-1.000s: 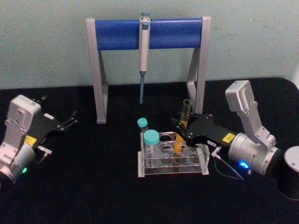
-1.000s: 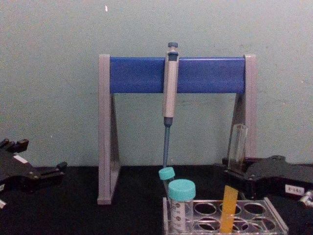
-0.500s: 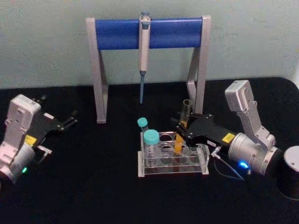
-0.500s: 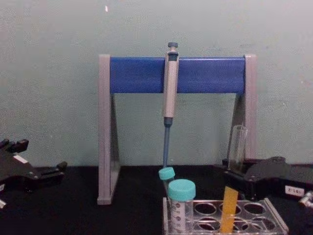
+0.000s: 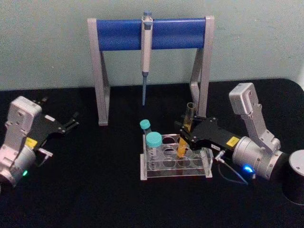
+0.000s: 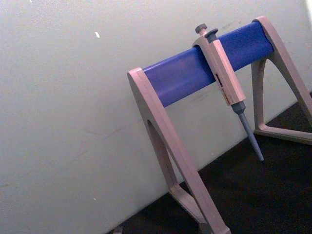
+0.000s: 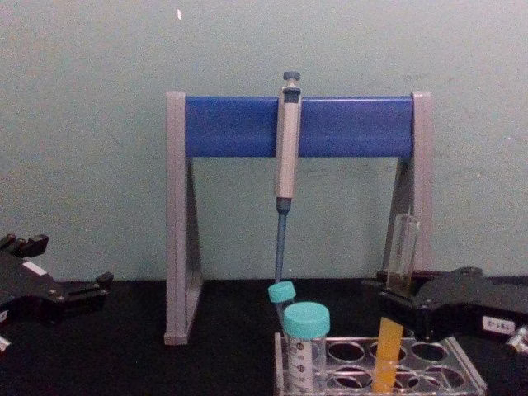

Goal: Pick up the test tube from the test tube rack, shake it, then place it back into the test tube rack.

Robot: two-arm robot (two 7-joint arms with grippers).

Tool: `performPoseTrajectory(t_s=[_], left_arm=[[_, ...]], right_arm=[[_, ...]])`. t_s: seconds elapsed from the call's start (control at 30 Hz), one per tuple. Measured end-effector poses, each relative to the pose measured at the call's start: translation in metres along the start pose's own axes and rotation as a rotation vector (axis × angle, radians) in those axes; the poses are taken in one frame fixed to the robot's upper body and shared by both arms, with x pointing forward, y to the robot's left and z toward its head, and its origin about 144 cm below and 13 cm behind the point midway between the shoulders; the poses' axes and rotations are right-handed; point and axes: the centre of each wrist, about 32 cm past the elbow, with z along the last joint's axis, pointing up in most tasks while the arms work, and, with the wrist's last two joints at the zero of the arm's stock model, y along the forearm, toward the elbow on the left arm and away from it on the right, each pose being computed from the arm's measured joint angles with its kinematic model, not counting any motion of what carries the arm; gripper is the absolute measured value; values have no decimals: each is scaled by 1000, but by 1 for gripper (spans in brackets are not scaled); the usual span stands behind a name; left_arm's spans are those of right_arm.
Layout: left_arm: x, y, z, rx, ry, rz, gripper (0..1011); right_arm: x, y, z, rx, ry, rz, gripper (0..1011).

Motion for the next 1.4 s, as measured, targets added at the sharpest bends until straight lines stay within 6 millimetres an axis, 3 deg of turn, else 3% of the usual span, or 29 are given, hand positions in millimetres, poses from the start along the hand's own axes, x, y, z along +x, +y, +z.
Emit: performPoseTrajectory(t_s=[0.5,1.1,1.3,1.4], left_arm=[[0,0,0,0,0,0,1001],[0,0,0,0,0,0,1001],[0,0,0,0,0,0,1001],[0,0,0,0,0,0,1001]], right_arm=[[0,0,0,-1,0,-1,241],[0,0,0,-1,0,-2,830],[0,0,0,-1,0,-2,991],[0,0,0,0,0,-2,1000]])
